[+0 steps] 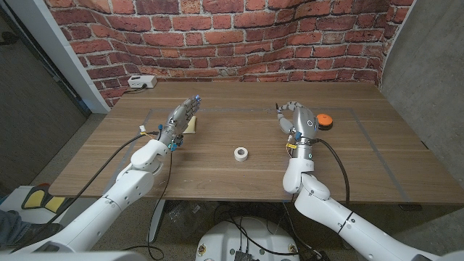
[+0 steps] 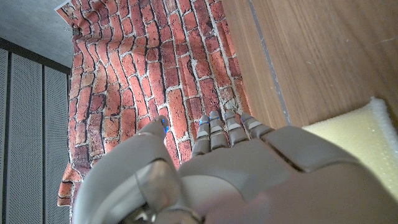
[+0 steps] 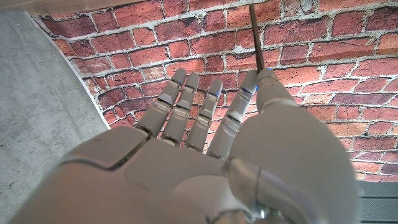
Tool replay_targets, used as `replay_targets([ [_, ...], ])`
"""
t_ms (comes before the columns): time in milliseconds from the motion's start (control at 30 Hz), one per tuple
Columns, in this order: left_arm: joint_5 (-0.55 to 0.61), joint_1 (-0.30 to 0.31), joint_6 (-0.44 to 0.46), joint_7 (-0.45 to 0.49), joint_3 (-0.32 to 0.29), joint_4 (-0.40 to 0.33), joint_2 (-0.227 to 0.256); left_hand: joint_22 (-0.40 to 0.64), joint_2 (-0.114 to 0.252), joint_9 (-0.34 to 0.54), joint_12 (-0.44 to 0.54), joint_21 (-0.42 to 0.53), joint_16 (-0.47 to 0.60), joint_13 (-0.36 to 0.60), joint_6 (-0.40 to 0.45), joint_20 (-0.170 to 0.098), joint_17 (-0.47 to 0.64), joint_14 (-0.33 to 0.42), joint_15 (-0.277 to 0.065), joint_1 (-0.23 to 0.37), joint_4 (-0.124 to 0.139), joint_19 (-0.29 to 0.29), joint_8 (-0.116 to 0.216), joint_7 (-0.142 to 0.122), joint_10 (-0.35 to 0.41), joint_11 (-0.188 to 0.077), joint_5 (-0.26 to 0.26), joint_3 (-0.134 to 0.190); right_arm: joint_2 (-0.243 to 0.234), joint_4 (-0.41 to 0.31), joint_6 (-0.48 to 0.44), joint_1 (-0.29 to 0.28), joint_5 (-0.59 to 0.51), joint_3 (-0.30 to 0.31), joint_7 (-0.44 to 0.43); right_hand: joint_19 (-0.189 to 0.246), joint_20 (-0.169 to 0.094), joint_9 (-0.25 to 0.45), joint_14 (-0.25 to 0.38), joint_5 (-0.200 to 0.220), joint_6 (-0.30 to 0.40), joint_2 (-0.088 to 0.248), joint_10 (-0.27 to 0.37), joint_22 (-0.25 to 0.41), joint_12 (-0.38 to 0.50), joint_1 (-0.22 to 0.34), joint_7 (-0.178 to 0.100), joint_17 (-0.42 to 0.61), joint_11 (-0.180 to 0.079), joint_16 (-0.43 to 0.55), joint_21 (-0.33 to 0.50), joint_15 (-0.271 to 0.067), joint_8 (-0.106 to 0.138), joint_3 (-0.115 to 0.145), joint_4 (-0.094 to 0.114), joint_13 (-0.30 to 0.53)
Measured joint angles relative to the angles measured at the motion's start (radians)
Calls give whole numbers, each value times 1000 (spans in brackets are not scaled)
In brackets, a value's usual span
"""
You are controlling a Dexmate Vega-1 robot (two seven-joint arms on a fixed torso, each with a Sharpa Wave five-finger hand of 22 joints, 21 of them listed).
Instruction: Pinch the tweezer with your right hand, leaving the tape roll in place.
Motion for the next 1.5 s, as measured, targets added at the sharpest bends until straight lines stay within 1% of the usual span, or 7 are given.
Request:
replay_targets([
  [67,0,0,0,0,0,0,0,0,0,0,0,0,0,0,0,0,0,0,0,0,0,0,0,0,0,0,0,0,0,0,3,-1,1,2,-1,0,0,0,6,-4,3,4,5,0,0,1,0,0,-5,0,0,3,0,1,-1,0],
  [200,0,0,0,0,1,0,-1,0,-3,0,0,0,0,0,0,0,0,0,0,-3,0,0,0,0,0,0,0,0,1,-3,14,-6,6,8,-5,0,0,0,7,-4,11,4,9,0,0,1,0,0,-1,0,0,4,8,1,-1,0],
  [400,0,0,-1,0,2,0,-3,0,-3,0,0,0,0,0,0,0,0,0,0,-3,3,0,0,0,0,0,0,3,1,-5,29,-9,11,14,-7,0,0,5,19,-11,27,4,17,0,0,1,12,0,-3,0,0,2,13,1,-1,0],
  [700,0,-2,-1,2,2,2,-4,0,-4,0,0,0,0,-2,0,0,0,0,0,-4,4,0,0,0,0,0,0,4,5,-1,45,-11,18,20,-11,4,-4,7,27,-12,36,3,21,0,0,1,11,0,-6,0,0,-1,19,9,0,0],
  [767,0,-3,-1,3,3,2,-4,0,-4,0,0,0,0,-2,0,0,0,0,0,-4,4,0,0,0,0,0,0,4,6,1,47,-11,19,21,-11,4,-4,7,28,-12,35,3,25,0,0,1,11,0,-11,0,0,0,25,11,0,0],
  [1267,1,-6,7,5,5,3,-4,0,-4,0,0,0,0,-2,0,0,0,0,0,-4,0,0,0,0,0,0,-4,8,10,9,62,-13,24,24,-17,3,-4,15,37,-12,39,3,25,0,0,2,14,0,-11,0,0,-1,25,11,0,0],
  [1500,1,-6,10,6,6,3,-4,0,-4,0,0,0,0,-2,0,0,0,0,0,-4,4,0,0,0,0,0,-4,13,10,9,62,-13,23,24,-17,3,-4,13,37,-19,30,3,25,0,0,2,4,0,-11,0,0,-1,25,14,-3,0],
])
